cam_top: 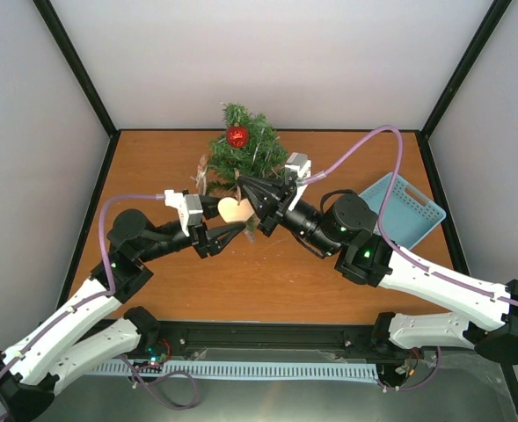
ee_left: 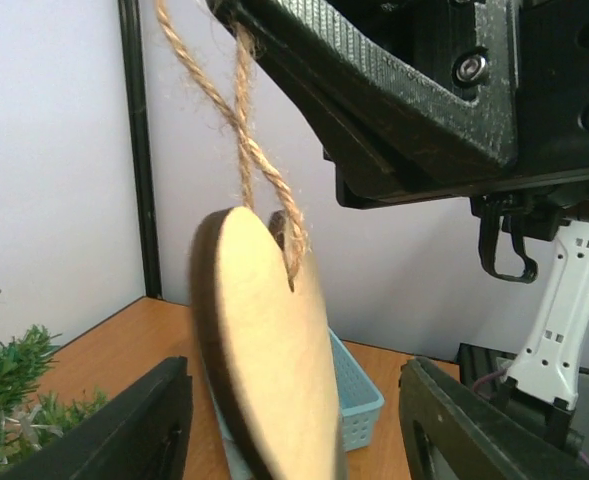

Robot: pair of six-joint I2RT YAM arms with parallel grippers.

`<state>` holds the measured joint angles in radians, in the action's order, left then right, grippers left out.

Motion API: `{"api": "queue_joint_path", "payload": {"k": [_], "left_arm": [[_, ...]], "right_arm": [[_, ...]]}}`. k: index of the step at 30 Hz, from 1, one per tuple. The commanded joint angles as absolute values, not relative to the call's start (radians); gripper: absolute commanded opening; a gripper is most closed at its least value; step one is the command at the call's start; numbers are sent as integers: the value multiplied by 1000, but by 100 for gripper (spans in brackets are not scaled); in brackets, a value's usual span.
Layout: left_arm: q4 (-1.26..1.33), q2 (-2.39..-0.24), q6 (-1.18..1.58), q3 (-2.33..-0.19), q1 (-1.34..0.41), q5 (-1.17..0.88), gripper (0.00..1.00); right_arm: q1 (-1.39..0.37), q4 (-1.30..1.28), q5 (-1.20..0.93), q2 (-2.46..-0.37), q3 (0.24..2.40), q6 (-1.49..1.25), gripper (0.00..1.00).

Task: Decorate the small christmas tree
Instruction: Hang the decoration item on the Christmas tree.

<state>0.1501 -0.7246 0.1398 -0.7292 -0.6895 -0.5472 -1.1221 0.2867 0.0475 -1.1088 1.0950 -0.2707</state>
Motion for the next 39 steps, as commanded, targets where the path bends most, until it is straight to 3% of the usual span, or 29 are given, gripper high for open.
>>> {"api": "queue_joint_path", "payload": {"k": [1, 3, 9, 15, 19, 22, 31, 36, 39], "left_arm": [[133, -693, 113, -752, -701, -478, 49], [131, -672, 120, -751, -701, -434, 44], [105, -630, 118, -763, -701, -378, 48], [214, -659, 158, -759, -701, -646, 44], [195, -683, 170, -775, -701, -634, 44], [163, -697, 136, -781, -701, -606, 57], [225, -732, 126, -757, -701, -657, 63], [222, -733, 122, -755, -700, -595, 62], [204, -724, 93, -748, -700, -564, 67]], "right_arm": [[-1134, 313, 109, -1094, 1116, -252, 3], [-1134, 314, 113, -1094, 1117, -248, 3], [-1134, 309, 126, -1101, 1127, -240, 3], [-1136, 323, 115, -1116, 1141, -240, 3], [-1136, 313, 91, -1125, 1157, -239, 3], [-1137, 311, 84, -1123, 1158, -239, 3], [-1138, 325, -58, -1121, 1151, -233, 3], [-1137, 332, -56, -1113, 1134, -242, 3], [-1137, 335, -81, -1100, 1125, -228, 3]]}}
